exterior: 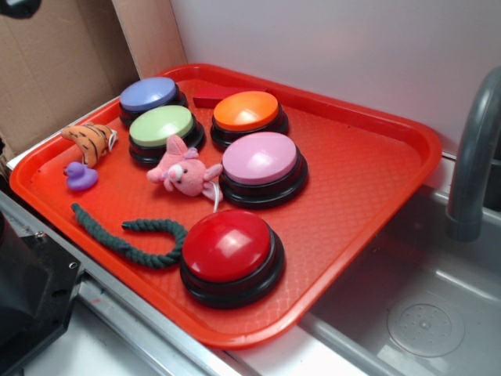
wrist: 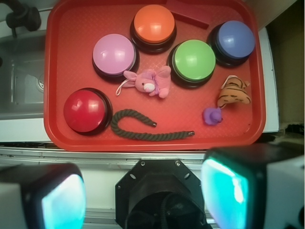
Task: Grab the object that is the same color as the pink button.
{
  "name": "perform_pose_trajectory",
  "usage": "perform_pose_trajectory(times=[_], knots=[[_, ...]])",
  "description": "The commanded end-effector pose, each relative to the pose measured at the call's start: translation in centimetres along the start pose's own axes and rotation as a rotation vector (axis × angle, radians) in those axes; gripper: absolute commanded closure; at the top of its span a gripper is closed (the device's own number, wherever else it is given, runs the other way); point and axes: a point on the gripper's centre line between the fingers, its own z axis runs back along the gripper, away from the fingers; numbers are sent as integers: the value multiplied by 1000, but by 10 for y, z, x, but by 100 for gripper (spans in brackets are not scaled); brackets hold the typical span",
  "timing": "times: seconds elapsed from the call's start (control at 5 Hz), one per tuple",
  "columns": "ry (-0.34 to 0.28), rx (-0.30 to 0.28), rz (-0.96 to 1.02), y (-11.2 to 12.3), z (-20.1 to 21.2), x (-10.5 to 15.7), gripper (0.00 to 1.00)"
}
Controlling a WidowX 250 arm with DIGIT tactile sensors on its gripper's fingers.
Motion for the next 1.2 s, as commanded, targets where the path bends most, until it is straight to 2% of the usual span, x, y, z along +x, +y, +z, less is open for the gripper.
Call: perform_pose_trajectory(times=[0.0,0.2,0.4,0.6,0.8,1.0], knots=[[0,0,0,0,0,0,0],[-53,34,-209,-6,-8,8,0],[-69,38,-383,-11,-27,19,0],[-31,116,-510,-11,-60,34,0],[-57,169,-627,-8,-88,48,0],[-69,176,-661,-6,-120,61,0]])
